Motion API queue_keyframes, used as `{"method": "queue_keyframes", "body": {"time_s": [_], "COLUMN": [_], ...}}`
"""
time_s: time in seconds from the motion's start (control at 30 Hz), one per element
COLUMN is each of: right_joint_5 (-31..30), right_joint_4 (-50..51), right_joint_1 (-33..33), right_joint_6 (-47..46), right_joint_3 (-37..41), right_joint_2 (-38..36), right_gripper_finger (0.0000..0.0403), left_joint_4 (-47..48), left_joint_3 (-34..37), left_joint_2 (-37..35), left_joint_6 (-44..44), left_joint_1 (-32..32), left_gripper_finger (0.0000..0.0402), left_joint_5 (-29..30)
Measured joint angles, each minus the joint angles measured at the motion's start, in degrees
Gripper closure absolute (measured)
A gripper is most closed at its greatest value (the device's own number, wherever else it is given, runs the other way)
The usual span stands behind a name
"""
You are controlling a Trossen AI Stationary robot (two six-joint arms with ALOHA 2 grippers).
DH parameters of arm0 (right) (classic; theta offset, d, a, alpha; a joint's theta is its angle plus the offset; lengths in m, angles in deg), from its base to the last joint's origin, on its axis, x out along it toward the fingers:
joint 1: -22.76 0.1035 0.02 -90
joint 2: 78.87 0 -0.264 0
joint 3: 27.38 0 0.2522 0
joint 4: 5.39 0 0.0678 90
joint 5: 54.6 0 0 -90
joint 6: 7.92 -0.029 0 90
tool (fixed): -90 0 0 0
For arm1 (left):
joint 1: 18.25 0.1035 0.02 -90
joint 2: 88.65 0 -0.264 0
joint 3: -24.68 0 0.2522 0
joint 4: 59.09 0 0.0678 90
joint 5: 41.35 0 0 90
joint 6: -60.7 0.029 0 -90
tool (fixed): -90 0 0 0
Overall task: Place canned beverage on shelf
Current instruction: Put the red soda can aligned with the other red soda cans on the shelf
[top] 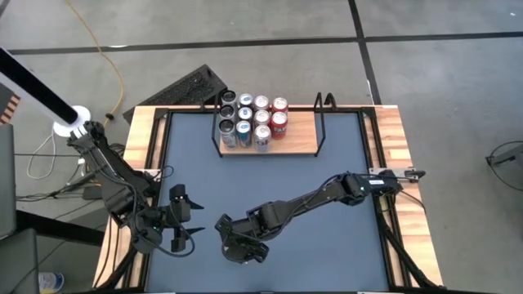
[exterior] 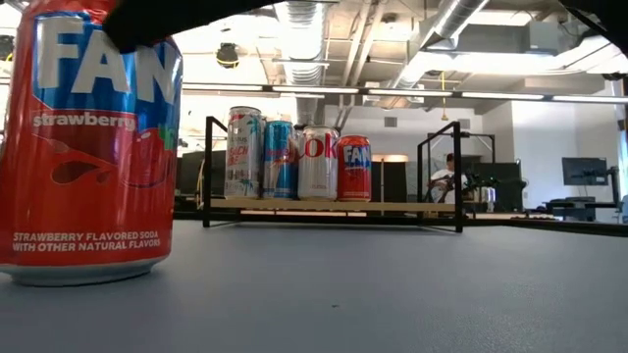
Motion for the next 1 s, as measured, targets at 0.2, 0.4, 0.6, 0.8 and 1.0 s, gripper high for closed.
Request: {"method": "queue_keyframes", "body": {"time_s": [0.2,0.4,0.6,0.8,1.0], "right_joint_5": [0.0,0.0,-0.4,-6.0,-12.6], "right_joint_4": [-0.3,-0.3,1.4,2.1,4.1], "right_joint_1": [0.0,0.0,0.0,-0.1,-1.4], "right_joint_6": [0.0,-1.6,-4.6,-10.1,-17.7], "right_joint_3": [0.0,0.0,0.0,-0.1,-0.1], "right_joint_2": [0.3,0.3,0.3,0.3,0.3], "right_gripper_finger": [0.0098,0.0116,0.0137,0.0148,0.0149], "left_joint_4": [0.0,0.0,0.0,0.0,0.1], "left_joint_3": [0.0,0.0,0.0,0.0,0.0], "left_joint_2": [0.0,0.0,0.0,0.0,0.0], "left_joint_6": [0.0,0.0,0.0,0.0,1.6], "left_joint_1": [0.0,0.0,0.0,0.0,0.0], "left_gripper_finger": [0.0121,0.0121,0.0121,0.0121,0.0121], "left_joint_5": [0.2,0.2,0.2,0.2,0.2]}}
